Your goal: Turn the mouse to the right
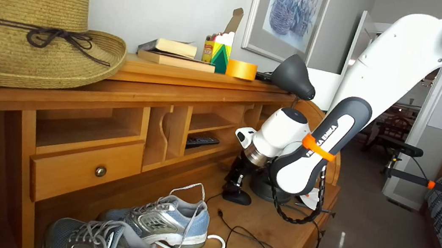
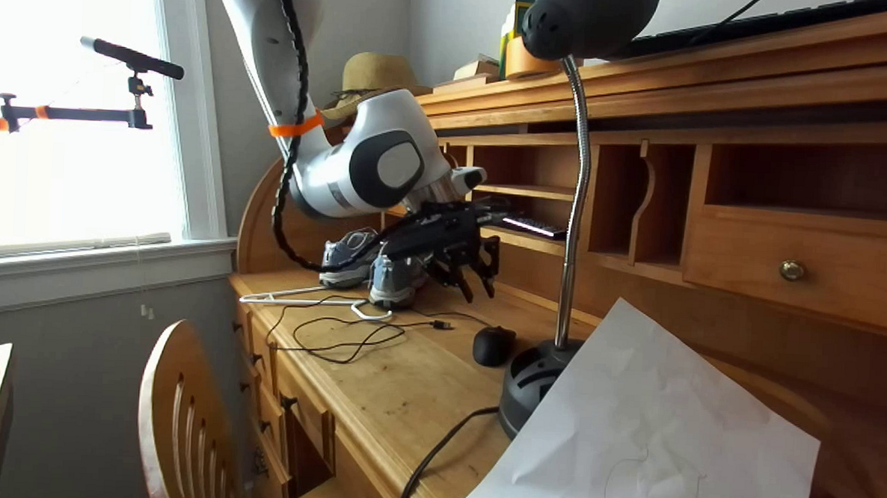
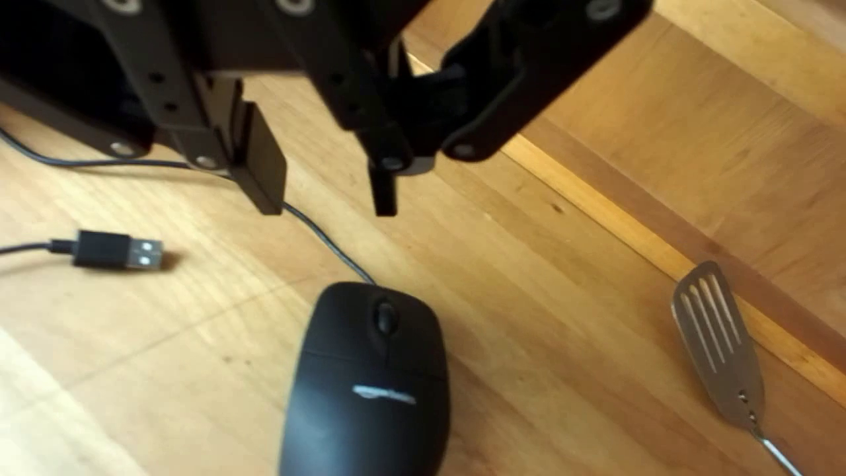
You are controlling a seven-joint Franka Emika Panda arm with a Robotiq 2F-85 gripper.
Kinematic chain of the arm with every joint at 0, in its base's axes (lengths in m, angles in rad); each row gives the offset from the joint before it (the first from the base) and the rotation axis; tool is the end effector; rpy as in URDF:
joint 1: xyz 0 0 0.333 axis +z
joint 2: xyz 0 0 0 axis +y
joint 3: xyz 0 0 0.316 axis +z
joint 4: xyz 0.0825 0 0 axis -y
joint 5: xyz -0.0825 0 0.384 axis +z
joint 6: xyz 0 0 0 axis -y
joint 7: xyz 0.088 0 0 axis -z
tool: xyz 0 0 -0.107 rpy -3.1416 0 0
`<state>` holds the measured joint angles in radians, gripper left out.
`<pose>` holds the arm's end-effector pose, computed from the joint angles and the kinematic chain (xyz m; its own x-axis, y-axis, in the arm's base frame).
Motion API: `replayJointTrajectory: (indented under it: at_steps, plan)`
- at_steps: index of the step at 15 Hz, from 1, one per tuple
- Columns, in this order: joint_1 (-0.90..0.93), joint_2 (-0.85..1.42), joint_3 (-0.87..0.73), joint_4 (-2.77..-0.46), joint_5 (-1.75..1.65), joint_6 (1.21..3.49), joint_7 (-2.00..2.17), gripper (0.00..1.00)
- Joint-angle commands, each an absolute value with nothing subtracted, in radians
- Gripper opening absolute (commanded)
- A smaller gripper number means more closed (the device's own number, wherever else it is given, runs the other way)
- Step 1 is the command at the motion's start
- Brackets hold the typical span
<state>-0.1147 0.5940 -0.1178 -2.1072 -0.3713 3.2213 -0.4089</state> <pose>0.5993 -0.1035 0.1846 0.7474 0.5806 0.3229 0.4617 -0.8034 0.3761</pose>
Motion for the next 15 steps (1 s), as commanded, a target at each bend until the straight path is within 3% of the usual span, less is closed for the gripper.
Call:
replayJointTrajectory:
  at_steps: [1,4,5,15]
  plan:
    - [-0.178,0.445,0.035,-2.179,-0.291,2.998,-0.347,0.71]
    - [-0.212,0.399,0.134,-2.185,-0.133,2.905,-0.324,0.95]
    - [-0.212,0.377,0.150,-2.195,-0.084,2.880,-0.310,0.99]
    - [-0.147,0.145,0.145,-2.248,0.263,2.356,-0.254,1.00]
